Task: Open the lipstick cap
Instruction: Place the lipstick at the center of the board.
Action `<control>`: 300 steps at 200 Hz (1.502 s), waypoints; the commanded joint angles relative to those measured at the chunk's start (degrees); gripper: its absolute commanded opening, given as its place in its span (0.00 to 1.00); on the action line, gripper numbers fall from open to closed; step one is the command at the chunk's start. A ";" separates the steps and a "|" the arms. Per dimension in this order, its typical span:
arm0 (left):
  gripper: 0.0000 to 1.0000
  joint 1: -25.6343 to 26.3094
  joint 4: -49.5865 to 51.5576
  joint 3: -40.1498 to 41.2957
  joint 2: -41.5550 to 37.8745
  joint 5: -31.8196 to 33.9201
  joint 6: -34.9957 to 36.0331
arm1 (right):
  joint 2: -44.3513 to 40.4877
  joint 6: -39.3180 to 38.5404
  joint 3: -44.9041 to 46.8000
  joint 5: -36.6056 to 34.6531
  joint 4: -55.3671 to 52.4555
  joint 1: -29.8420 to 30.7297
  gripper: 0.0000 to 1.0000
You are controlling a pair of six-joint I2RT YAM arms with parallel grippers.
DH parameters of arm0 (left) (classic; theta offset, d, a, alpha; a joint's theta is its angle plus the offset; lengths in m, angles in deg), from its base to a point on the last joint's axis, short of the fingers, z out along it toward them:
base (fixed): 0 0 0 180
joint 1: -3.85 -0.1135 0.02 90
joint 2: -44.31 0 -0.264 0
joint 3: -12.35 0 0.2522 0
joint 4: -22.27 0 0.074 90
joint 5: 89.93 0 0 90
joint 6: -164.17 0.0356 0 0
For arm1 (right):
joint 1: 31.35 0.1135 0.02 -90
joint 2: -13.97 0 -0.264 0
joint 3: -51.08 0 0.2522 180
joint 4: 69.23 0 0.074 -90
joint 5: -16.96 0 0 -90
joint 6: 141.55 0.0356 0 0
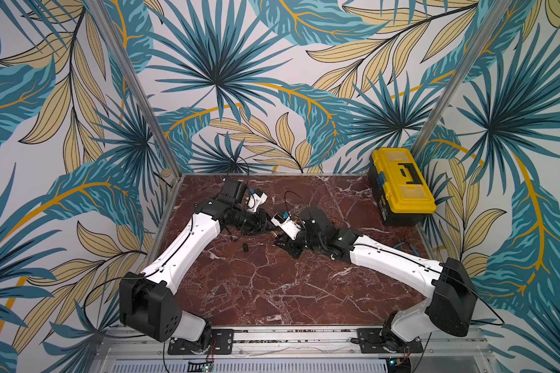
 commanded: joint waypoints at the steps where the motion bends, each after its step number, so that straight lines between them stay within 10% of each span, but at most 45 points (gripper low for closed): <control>1: 0.35 0.14 -0.52 -1.49 -0.43 -0.82 0.96 | 1.17 -0.49 -1.42 -0.69 0.05 0.26 0.14; 164: 0.12 -0.01 -0.46 -0.10 -1.88 0.33 1.14 | 1.35 -0.50 -1.47 -3.56 -2.47 0.23 0.14; 221: 0.09 0.01 -0.46 -0.89 -1.64 2.36 1.04 | 1.22 0.55 -1.57 -6.11 -1.94 0.24 0.43; 300: 0.11 2.01 -0.61 -4.21 1.29 24.58 3.14 | -7.47 0.78 3.13 -14.16 -1.67 0.24 0.47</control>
